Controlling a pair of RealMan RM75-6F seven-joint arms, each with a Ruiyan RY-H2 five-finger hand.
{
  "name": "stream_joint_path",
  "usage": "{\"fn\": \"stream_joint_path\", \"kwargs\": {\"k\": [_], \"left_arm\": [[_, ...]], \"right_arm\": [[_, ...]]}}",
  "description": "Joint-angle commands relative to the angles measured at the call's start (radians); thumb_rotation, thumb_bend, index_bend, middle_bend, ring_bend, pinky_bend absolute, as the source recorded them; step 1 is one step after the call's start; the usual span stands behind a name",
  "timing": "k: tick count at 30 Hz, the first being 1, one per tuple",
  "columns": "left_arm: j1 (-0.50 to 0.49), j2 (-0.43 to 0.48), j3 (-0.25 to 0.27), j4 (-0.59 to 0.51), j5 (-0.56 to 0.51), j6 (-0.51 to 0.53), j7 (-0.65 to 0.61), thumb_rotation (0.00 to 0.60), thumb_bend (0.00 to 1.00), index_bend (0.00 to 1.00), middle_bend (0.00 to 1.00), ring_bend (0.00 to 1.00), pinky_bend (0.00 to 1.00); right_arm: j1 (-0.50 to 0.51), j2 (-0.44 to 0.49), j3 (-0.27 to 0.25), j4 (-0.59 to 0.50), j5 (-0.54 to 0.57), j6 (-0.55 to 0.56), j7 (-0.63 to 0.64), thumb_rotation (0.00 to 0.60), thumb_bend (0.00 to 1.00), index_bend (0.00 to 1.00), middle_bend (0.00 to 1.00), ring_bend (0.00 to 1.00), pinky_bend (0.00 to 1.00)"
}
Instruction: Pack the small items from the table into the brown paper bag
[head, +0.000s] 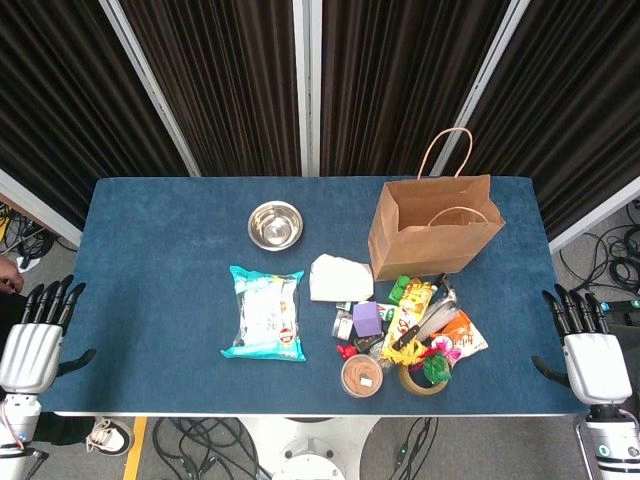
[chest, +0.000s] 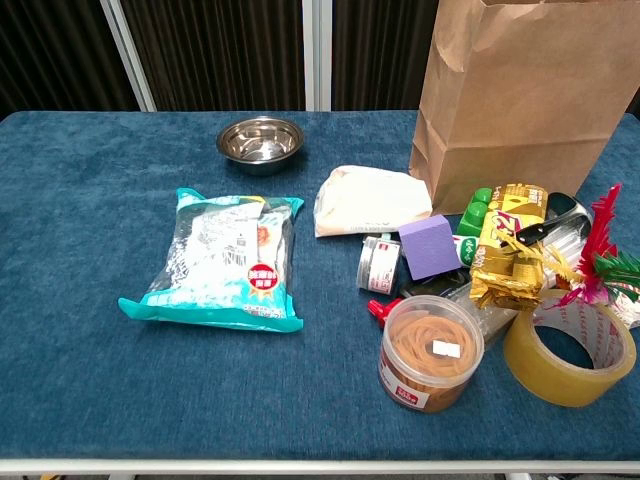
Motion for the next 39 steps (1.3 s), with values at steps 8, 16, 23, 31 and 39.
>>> {"fn": "stream_joint_path", "kwargs": {"k": [8, 16, 23, 31, 39], "left_arm": [[-0.006, 0.003, 0.003, -0.004, -0.013, -0.024, -0.001, 0.6, 0.05, 0.05, 0.07, 0.0, 0.05], [-0.02, -0.006, -0.001, 0.017, -0.015, -0.041, 0.0, 0.6, 0.05, 0.06, 0.07, 0.0, 0.05], [-0.021, -0.021, 0.012, 0.036, 0.001, -0.043, 0.003, 0.6, 0.05, 0.06, 0.07, 0.0, 0.05], [-0.019, -0.014, 0.021, 0.04, 0.01, -0.041, -0.001, 0.6, 0.05, 0.06, 0.07, 0.0, 0.05], [-0.026, -0.014, 0.025, 0.058, 0.013, -0.053, -0.016, 0.6, 0.05, 0.06, 0.07, 0.0, 0.05]], "right_arm": [[0.007, 0.016, 0.001, -0.015, 0.005, -0.017, 0.007, 0.6, 0.05, 0.0, 0.0, 0.0, 0.0], [0.011, -0.037, 0.014, 0.007, 0.021, -0.011, 0.006, 0.6, 0.05, 0.01, 0.05, 0.0, 0.05], [-0.001, -0.13, -0.005, 0.054, -0.01, 0.017, 0.168, 0.6, 0.05, 0.2, 0.27, 0.26, 0.41], [0.002, -0.185, 0.003, -0.023, 0.086, -0.058, 0.165, 0.6, 0.07, 0.33, 0.41, 0.65, 0.7], [0.021, -0.207, -0.003, -0.072, 0.11, -0.109, 0.073, 0.6, 0.08, 0.33, 0.41, 0.66, 0.71]]}}
